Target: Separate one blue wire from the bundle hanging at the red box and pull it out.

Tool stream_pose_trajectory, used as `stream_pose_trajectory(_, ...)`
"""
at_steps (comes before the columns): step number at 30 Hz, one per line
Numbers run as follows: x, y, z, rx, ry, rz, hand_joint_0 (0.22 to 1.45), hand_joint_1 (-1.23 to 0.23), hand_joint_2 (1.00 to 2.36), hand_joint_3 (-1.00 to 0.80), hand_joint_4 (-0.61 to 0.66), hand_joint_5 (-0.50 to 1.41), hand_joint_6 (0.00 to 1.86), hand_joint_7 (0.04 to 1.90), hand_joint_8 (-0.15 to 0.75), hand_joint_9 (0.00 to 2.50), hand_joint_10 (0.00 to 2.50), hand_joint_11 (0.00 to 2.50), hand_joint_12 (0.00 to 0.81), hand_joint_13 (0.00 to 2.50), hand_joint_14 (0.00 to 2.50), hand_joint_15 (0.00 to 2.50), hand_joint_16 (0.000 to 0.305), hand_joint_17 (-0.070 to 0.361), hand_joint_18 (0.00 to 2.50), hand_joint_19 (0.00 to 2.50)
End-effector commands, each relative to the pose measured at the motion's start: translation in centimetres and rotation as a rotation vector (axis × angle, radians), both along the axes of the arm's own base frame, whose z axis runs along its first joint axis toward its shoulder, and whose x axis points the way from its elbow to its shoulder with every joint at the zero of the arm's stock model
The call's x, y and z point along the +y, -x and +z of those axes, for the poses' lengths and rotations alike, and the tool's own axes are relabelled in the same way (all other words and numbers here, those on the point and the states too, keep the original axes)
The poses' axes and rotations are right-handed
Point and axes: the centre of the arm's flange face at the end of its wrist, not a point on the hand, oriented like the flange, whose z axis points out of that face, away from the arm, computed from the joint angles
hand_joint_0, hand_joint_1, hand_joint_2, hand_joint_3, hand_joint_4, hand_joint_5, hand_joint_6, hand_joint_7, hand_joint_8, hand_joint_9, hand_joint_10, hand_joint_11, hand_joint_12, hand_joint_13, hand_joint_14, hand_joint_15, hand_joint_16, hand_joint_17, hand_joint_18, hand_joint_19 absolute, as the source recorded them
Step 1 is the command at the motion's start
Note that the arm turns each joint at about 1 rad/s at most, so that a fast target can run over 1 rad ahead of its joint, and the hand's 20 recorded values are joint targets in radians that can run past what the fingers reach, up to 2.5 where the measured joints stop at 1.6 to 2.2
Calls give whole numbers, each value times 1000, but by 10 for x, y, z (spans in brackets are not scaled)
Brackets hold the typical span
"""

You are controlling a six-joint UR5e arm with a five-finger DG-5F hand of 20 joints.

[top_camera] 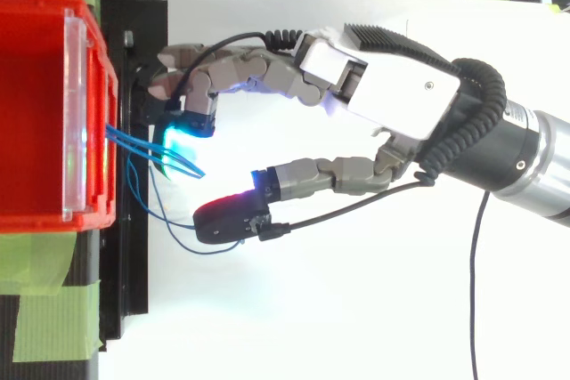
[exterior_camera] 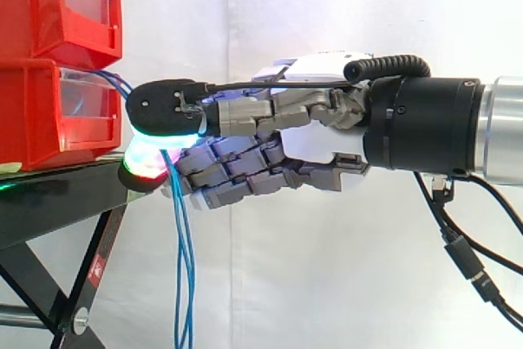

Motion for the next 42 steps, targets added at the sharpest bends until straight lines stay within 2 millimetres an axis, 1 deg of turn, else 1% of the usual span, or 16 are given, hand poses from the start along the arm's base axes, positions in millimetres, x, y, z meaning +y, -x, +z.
stream_pose_trajectory(1, 0, 0, 1, -4, -5, 1, 671, -754, 1024, -190, 187, -179, 756, 1060, 338, 699, 12, 428, 346, 469, 9, 226, 46, 104, 303, 281)
stream_pose_trajectory(5, 1, -2, 5, -12, -18, 2, 671, -764, 1025, -186, 180, -169, 739, 1100, 346, 805, 15, 513, 353, 617, 13, 317, 45, 101, 333, 271)
stream_pose_trajectory(12, 3, -2, 8, -18, -21, 13, 672, -771, 1026, -180, 178, -166, 733, 1117, 359, 846, 14, 545, 352, 716, 16, 385, 44, 98, 343, 270)
stream_pose_trajectory(15, 2, -2, 10, -22, -23, 18, 675, -773, 1025, -179, 179, -166, 732, 1125, 367, 863, 15, 553, 339, 778, 15, 405, 42, 95, 348, 254)
stream_pose_trajectory(16, 2, -1, 13, -24, -26, 21, 676, -773, 1025, -181, 182, -166, 733, 1119, 370, 867, 14, 544, 328, 822, 15, 404, 41, 93, 351, 245)
stream_pose_trajectory(17, 2, -1, 14, -25, -28, 21, 677, -772, 1025, -180, 177, -165, 732, 1124, 371, 874, 14, 545, 295, 842, 14, 368, 38, 86, 352, 218)
stream_pose_trajectory(19, 2, 1, 17, -22, -27, 24, 677, -773, 1025, -178, 174, -165, 732, 1126, 373, 880, 14, 546, 268, 867, 13, 299, 32, 71, 337, 164)
stream_pose_trajectory(21, 1, 4, 22, -10, -25, 20, 680, -772, 1025, -181, 173, -165, 733, 1118, 379, 886, 15, 518, 260, 890, 9, 232, 27, 60, 333, 123)
stream_pose_trajectory(24, -1, 5, 23, -9, -36, 18, 680, -771, 1025, -176, 176, -164, 732, 1132, 380, 888, 13, 505, 271, 963, 6, 177, 22, 50, 336, 71)
stream_pose_trajectory(26, -1, 5, 24, -20, -68, 22, 682, -769, 1025, -183, 173, -165, 732, 1131, 378, 873, 15, 497, 296, 1016, 9, 188, 22, 50, 334, 81)
stream_pose_trajectory(30, 0, 5, 23, -28, -111, 27, 683, -768, 1025, -187, 176, -166, 733, 1126, 375, 859, 13, 469, 308, 1084, 7, 185, 23, 51, 342, 61)
stream_pose_trajectory(34, 1, 7, 21, -22, -151, 35, 686, -764, 1024, -194, 177, -169, 735, 1124, 374, 846, 13, 465, 332, 1210, 9, 253, 23, 52, 345, 68)
stream_pose_trajectory(35, 1, 7, 21, -22, -156, 35, 686, -763, 1024, -194, 177, -169, 735, 1124, 372, 842, 13, 457, 323, 1219, 10, 277, 23, 52, 348, 76)
stream_pose_trajectory(39, 0, 9, 19, -15, -189, 36, 687, -758, 1025, -194, 179, -170, 735, 1123, 372, 837, 13, 473, 335, 1247, 13, 344, 24, 53, 350, 81)
stream_pose_trajectory(42, 0, 10, 18, -6, -214, 37, 688, -757, 1024, -197, 186, -171, 734, 1135, 372, 834, 15, 466, 359, 1328, 15, 418, 24, 55, 358, 92)
